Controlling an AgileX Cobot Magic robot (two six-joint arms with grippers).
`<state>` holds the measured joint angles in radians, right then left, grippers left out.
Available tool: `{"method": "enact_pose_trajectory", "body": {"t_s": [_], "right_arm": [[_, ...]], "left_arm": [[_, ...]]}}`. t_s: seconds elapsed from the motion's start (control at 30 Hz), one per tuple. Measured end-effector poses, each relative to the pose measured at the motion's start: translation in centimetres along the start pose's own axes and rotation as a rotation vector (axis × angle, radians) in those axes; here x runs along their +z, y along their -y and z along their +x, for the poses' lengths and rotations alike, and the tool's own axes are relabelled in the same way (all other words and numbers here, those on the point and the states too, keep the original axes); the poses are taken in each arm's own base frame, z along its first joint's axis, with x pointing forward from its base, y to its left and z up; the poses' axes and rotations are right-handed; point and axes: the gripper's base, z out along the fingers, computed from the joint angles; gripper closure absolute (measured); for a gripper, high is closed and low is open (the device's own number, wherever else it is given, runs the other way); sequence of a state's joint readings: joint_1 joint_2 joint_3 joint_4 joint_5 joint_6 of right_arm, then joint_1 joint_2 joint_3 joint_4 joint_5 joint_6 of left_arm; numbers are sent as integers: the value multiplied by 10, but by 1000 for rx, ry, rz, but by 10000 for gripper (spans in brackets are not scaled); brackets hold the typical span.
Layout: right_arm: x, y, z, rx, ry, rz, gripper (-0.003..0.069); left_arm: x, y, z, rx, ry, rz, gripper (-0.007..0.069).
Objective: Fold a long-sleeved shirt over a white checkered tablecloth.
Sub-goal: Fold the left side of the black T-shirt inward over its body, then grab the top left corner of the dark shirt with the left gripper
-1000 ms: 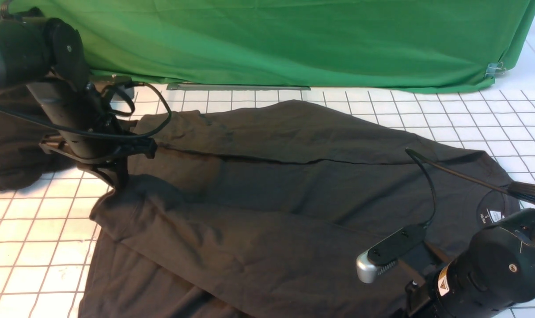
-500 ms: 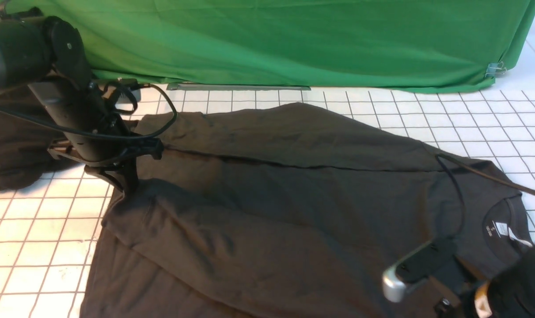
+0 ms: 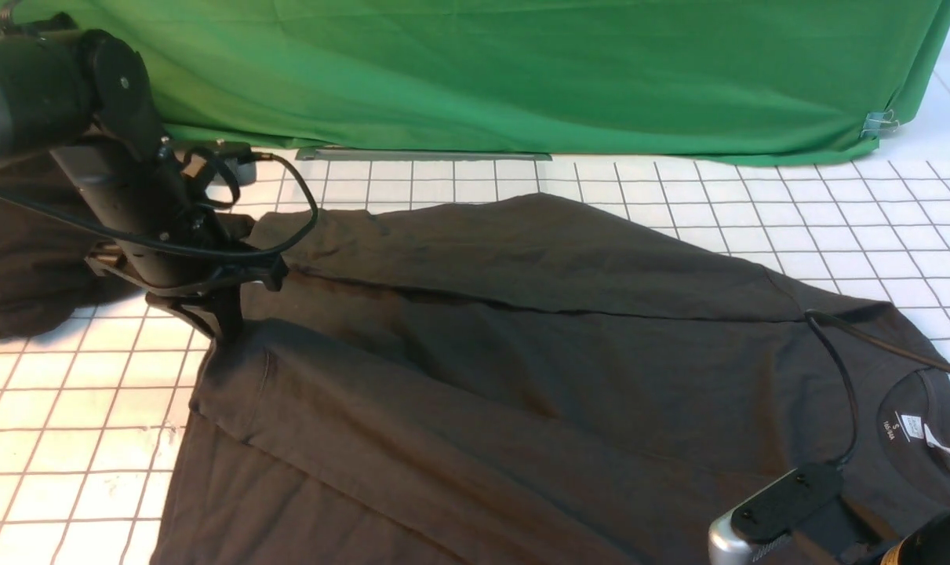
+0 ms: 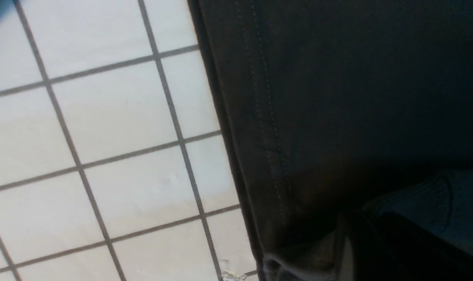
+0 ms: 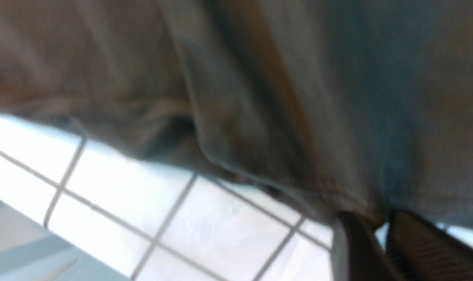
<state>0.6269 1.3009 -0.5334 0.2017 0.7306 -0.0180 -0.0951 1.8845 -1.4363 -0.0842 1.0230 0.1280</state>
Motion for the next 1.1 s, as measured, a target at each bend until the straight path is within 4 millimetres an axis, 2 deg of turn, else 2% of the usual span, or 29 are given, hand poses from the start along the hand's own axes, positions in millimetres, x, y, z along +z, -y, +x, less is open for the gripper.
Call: {"method": "enact_pose_trajectory", "body": {"t_s": [0.07, 0.13, 0.17, 0.23, 0.37, 0.4, 0.47, 0.6, 0.67, 0.77, 1.1], "right_arm": [[0, 0, 1, 1, -13, 0, 343], [-1, 0, 1, 0, -26, -1, 281], [-4, -1, 1, -2, -38, -3, 244], [-8, -2, -1, -5, -34, -6, 228], [-37, -8, -9, -19, 56, -26, 207], [-38, -8, -9, -19, 58, -26, 207], [-55, -11, -12, -12, 139, -37, 208], [-80, -14, -14, -17, 265, -54, 208], [-88, -15, -13, -16, 314, -60, 208], [-95, -15, -11, -15, 358, -65, 208], [-95, -15, -11, -12, 360, -65, 208]], "left_arm": [[0, -2, 0, 11, 0, -17, 516], [0, -3, 0, 1, 1, -34, 455], [0, -5, 0, -11, 0, -50, 394], [0, -5, 0, -20, 0, -58, 349], [-3, -7, -7, -42, 62, -71, 139], [-2, -7, -8, -44, 66, -71, 132], [-5, -7, -19, -61, 145, -75, 81], [1, -10, -45, -109, 217, -77, 63], [12, -12, -58, -128, 222, -75, 64], [39, -16, -80, -148, 216, -73, 78], [62, -20, -99, -174, 236, -78, 144]]}}
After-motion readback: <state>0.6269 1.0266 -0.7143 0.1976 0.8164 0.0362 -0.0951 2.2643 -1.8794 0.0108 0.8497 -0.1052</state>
